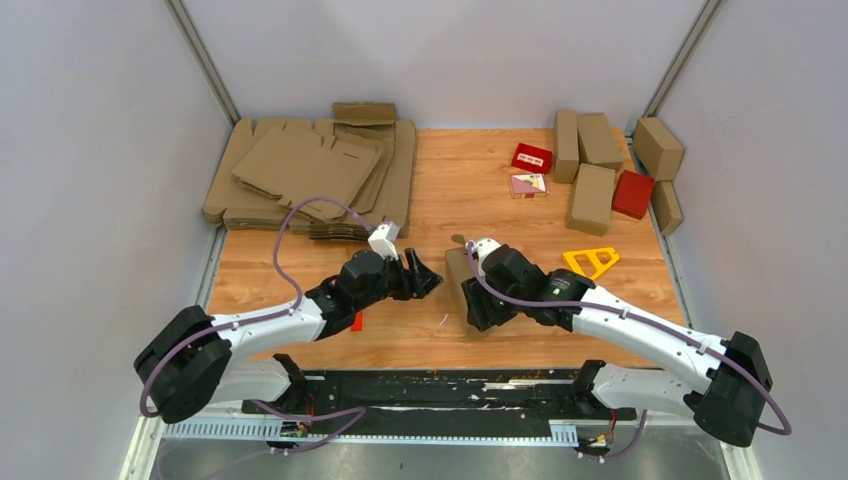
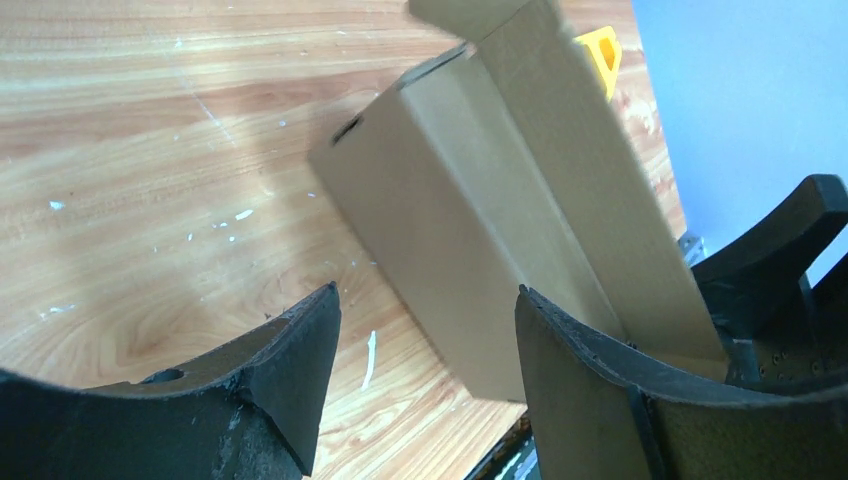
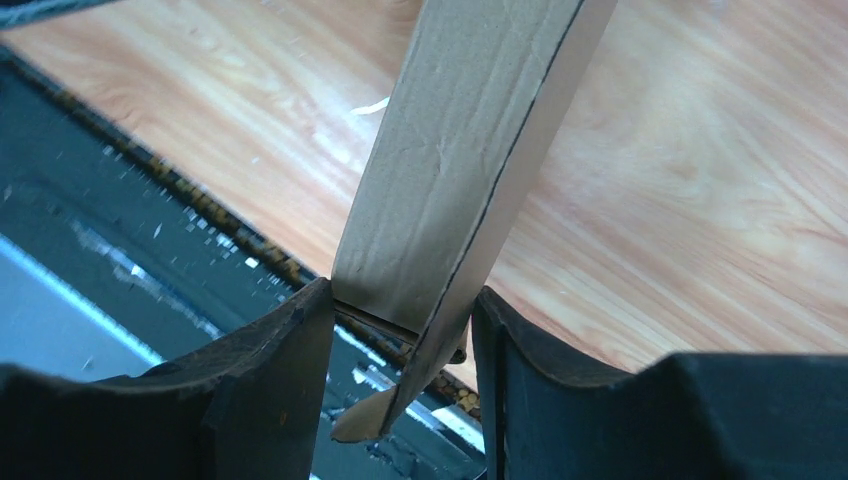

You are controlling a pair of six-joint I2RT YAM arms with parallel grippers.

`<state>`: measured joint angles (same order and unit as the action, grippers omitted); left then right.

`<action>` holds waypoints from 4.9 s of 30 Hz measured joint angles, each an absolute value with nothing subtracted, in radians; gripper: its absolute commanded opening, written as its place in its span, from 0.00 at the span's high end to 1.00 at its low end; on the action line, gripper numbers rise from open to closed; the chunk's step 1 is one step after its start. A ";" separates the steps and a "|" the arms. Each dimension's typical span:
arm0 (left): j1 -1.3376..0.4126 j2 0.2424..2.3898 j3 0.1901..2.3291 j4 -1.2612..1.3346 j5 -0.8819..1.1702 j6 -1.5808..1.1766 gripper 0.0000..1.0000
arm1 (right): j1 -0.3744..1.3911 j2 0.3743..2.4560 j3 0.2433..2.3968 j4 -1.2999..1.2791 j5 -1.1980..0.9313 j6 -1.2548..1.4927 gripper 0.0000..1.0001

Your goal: Fold the paper box

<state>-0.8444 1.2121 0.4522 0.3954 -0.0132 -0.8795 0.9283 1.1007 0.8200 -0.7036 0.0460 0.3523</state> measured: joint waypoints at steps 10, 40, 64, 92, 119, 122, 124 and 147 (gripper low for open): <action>-0.732 1.272 0.574 0.310 0.134 -0.710 0.29 | 0.928 1.100 0.798 -0.673 -0.137 0.278 0.45; -0.715 1.402 0.636 0.245 0.195 -0.604 0.37 | 0.979 1.427 1.087 -0.786 0.073 0.242 0.10; -0.693 1.089 0.633 0.019 0.120 -0.492 0.31 | 0.965 1.398 1.036 -0.833 0.056 0.207 0.45; -0.669 1.283 0.651 0.240 0.448 -0.177 0.76 | 0.965 1.358 1.011 -0.847 -0.032 0.151 0.44; -0.667 1.308 0.666 0.226 0.483 -0.203 1.00 | 0.965 1.425 1.016 -0.820 0.006 0.151 0.41; -0.667 1.314 0.653 0.248 0.475 -0.203 1.00 | 0.965 1.425 1.016 -0.816 0.015 0.151 0.37; -0.667 1.319 0.648 0.264 0.475 -0.204 1.00 | 0.965 1.425 1.016 -0.813 0.022 0.151 0.31; -0.667 1.281 0.567 0.302 0.442 -0.214 1.00 | 0.965 1.241 1.011 -0.859 0.059 0.204 0.03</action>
